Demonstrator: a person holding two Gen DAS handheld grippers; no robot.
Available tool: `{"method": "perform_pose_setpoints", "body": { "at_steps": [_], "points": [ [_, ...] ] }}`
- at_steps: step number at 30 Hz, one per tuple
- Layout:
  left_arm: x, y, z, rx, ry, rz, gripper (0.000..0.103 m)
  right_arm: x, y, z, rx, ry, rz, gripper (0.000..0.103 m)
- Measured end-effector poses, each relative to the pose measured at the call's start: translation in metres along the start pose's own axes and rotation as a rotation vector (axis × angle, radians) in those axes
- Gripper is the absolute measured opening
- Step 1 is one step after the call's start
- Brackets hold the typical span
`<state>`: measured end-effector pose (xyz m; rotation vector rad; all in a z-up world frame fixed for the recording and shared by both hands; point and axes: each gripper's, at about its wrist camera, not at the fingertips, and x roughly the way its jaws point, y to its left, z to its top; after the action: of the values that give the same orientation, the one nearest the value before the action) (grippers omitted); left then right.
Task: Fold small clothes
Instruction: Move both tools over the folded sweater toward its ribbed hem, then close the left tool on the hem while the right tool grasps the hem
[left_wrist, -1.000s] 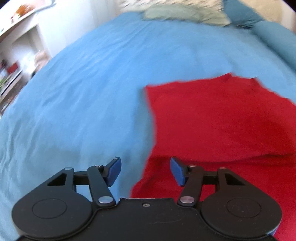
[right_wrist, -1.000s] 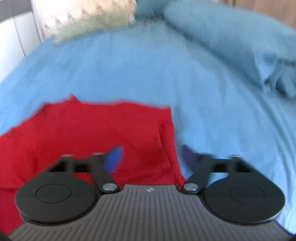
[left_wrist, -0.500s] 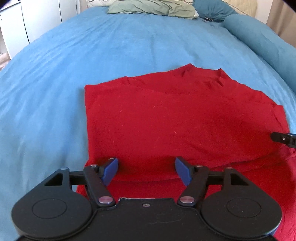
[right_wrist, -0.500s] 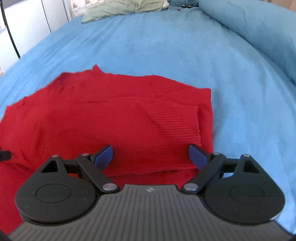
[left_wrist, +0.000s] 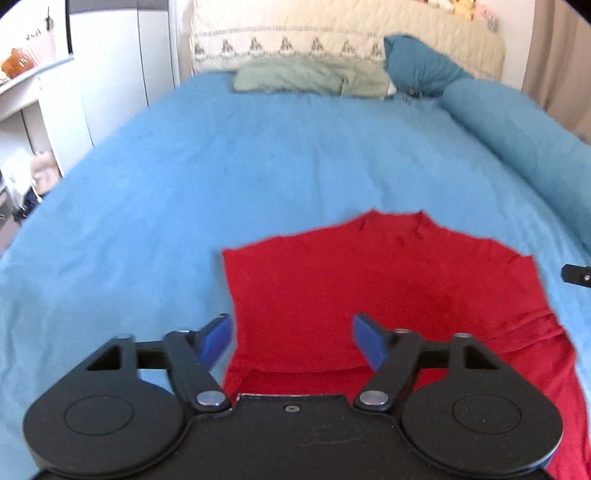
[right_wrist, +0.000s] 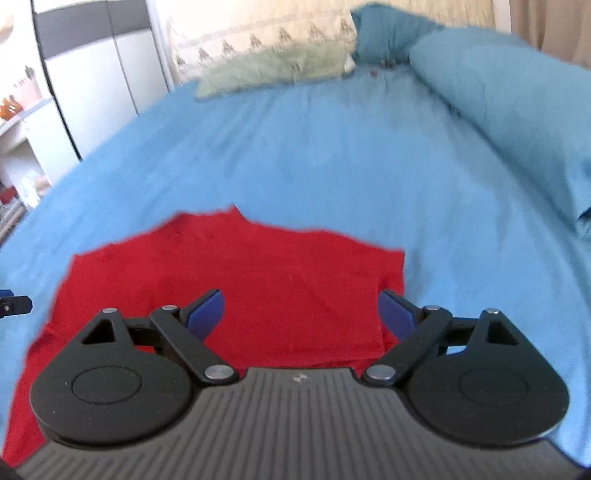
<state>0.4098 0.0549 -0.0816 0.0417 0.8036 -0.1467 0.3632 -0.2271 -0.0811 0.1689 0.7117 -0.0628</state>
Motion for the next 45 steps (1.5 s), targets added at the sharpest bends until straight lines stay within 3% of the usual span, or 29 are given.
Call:
{"method": "perform_pose_setpoints", "body": {
  "at_steps": [1,3,8,13,17,22,25,30,33,42,45],
  "points": [
    [-0.013,0.001,-0.001,-0.005,-0.014,0.005,0.098,-0.016,0.001,0.003,-0.001,-0.015,0.008,0.103],
    [-0.042,0.005,-0.006,-0.009,-0.047,-0.014,0.098,-0.045,0.0,0.005,-0.007,-0.037,0.022,0.103],
    [-0.098,0.016,-0.029,-0.019,-0.045,-0.026,0.098,-0.114,-0.001,-0.012,-0.004,-0.03,0.036,0.103],
    [-0.135,0.025,-0.069,-0.033,-0.005,-0.025,0.097,-0.163,0.003,-0.055,-0.03,0.05,0.007,0.103],
    [-0.143,0.027,-0.108,-0.042,0.067,-0.028,0.09,-0.189,0.001,-0.1,-0.003,0.147,-0.022,0.103],
    [-0.139,0.025,-0.157,-0.049,0.189,-0.025,0.081,-0.205,-0.002,-0.153,0.095,0.258,-0.08,0.103],
    [-0.133,0.023,-0.184,-0.058,0.271,-0.025,0.068,-0.205,-0.003,-0.18,0.122,0.31,-0.115,0.096],
    [-0.129,0.024,-0.218,-0.086,0.346,0.006,0.061,-0.196,-0.011,-0.213,0.189,0.401,-0.162,0.089],
    [-0.127,0.027,-0.228,-0.099,0.376,0.007,0.053,-0.194,-0.01,-0.226,0.168,0.449,-0.161,0.085],
    [-0.125,0.025,-0.237,-0.093,0.382,0.021,0.051,-0.188,-0.006,-0.246,0.143,0.522,-0.161,0.068],
    [-0.122,0.023,-0.235,-0.086,0.388,0.014,0.044,-0.186,-0.006,-0.248,0.143,0.525,-0.161,0.063]
  ]
}}
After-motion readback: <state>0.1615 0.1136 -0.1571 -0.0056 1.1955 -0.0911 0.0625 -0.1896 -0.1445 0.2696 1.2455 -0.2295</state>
